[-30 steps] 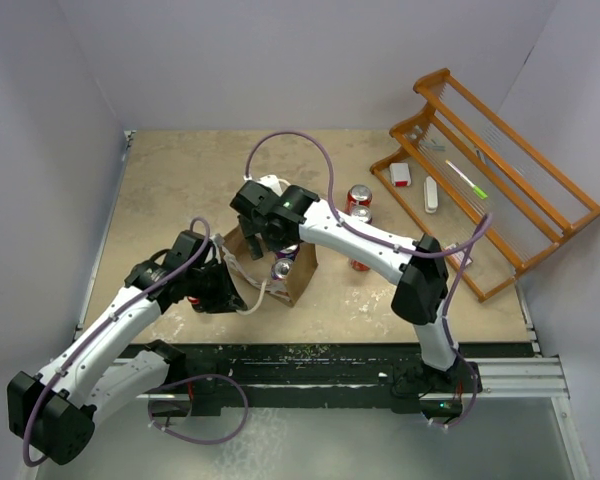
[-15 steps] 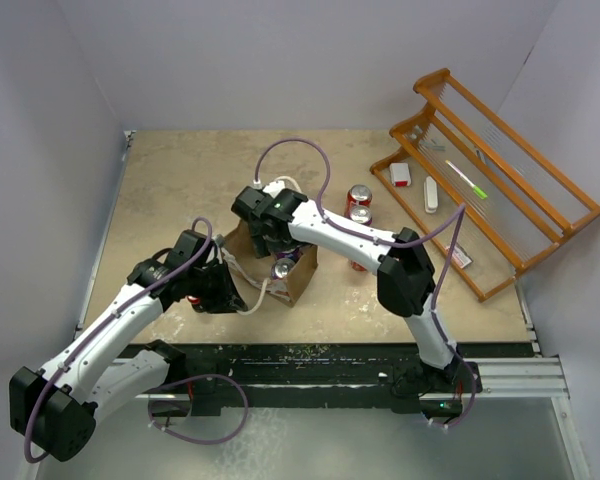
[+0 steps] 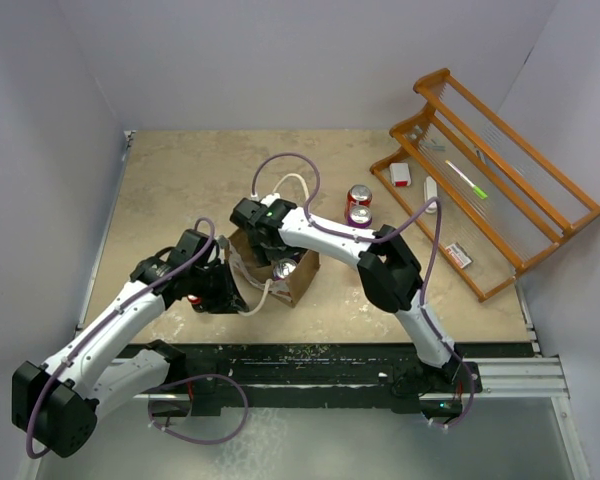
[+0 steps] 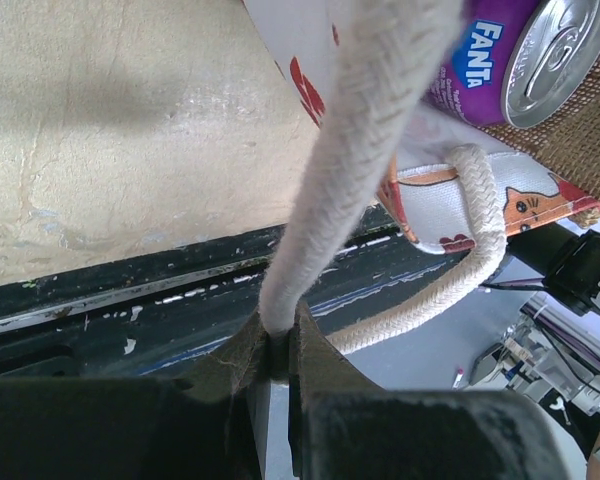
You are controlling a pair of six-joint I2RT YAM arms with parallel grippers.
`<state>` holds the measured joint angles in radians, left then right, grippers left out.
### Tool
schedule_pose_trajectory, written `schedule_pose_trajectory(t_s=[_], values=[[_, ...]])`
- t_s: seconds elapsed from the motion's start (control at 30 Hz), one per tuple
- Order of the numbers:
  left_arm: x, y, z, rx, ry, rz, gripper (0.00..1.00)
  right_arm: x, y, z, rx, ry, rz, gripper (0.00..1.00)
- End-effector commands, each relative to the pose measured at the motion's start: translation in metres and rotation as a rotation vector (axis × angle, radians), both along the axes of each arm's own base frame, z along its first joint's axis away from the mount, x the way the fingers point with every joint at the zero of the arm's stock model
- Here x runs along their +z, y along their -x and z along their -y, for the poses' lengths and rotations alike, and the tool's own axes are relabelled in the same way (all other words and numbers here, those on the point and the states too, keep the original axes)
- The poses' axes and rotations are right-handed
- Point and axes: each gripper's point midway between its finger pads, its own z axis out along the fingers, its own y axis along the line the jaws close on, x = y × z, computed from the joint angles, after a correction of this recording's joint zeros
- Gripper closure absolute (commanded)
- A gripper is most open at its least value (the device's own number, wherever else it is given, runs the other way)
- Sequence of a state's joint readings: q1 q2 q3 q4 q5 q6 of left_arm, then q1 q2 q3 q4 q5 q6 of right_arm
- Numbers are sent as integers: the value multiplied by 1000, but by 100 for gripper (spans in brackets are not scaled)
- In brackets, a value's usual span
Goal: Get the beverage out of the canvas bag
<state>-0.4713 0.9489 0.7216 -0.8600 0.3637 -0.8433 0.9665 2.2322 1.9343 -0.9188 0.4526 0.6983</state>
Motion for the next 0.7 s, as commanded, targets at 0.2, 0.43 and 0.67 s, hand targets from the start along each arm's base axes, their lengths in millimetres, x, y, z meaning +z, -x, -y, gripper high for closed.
schedule_pose_trajectory(t_s=[0.2,0.43,0.67], values=[[6,1,3,-54,10,6,100,-9,-2,1,17,5,-37,25],[8,0,1,-66,-2,14,100,33,-9,-14,37,-93,19,51],[9,1,1,-68,-2,18,100,73,-12,-27,24,-225,63,71]])
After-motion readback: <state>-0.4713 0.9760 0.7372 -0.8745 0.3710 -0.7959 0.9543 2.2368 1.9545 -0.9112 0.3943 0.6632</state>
